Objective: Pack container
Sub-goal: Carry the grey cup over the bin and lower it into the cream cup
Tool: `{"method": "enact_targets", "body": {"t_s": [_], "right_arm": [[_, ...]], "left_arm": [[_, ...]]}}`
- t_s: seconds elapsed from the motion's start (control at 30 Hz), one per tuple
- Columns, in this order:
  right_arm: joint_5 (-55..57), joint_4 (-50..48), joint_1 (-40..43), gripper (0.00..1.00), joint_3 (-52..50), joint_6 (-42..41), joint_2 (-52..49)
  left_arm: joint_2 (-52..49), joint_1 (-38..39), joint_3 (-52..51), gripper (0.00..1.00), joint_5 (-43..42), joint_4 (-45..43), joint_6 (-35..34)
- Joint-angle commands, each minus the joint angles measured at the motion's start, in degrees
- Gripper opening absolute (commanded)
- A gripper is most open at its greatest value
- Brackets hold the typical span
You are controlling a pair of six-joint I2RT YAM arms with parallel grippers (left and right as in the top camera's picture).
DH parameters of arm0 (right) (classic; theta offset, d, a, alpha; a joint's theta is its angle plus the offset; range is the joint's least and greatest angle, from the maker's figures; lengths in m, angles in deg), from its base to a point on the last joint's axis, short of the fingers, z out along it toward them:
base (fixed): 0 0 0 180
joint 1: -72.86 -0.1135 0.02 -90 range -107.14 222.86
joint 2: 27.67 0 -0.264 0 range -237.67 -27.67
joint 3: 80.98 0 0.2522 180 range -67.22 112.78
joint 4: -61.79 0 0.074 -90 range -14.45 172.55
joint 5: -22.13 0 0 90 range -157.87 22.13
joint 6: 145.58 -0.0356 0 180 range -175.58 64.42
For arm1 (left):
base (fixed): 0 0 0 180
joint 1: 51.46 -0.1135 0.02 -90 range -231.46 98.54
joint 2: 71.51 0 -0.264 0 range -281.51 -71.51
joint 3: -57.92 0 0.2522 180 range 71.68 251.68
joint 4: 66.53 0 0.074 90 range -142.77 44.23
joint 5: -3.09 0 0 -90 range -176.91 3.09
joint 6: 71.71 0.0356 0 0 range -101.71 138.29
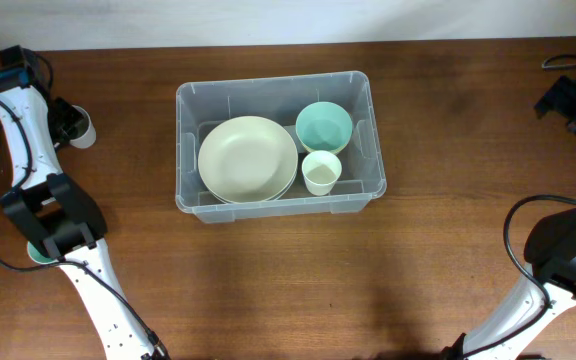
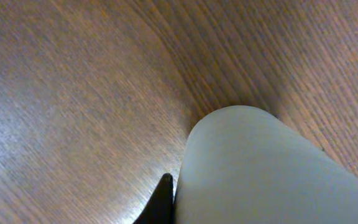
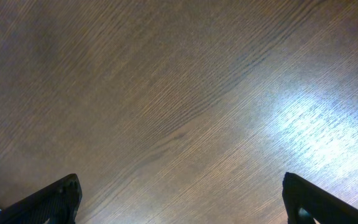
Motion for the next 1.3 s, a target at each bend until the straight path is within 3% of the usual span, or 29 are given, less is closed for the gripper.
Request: {"method": "enact_targets", "body": {"t_s": [0.0,0.27,0.4,0.63,0.8,0.97,1.27], "right_arm": [[0.7,0.0,0.4,0.99,-0.2,0.0,-0.2],[0.7,0.0,0.4,0.99,-0.2,0.0,-0.2],[0.7,0.0,0.4,0.99,-0.2,0.0,-0.2],[0.7,0.0,0.4,0.99,-0.2,0.0,-0.2],[0.7,0.0,0.4,0.99,-0.2,0.0,-0.2],[0.7,0.0,0.4,0.99,-0.2,0.0,-0.2],[0.7,0.0,0.4,0.99,-0.2,0.0,-0.2]], "left_arm": [[-0.3,-0.6,4.9,0.01,-0.1,1.4,0.0],[-0.2,1.5,26.5,0.01,-6.3,8.2,4.9],[6.2,5.0,26.1,0.01,-14.6,7.9,7.1],[15.2,21.8,26.1,0.01,-21.1,9.2,18.1],[15.4,35.7,25.5,0.01,-20.5,12.1,23.2],[15.4,47.0,20.6,0.01,-13.7,13.6,23.5],[15.4,53.8,10.9,0.01,-12.0,15.6,23.2]]}}
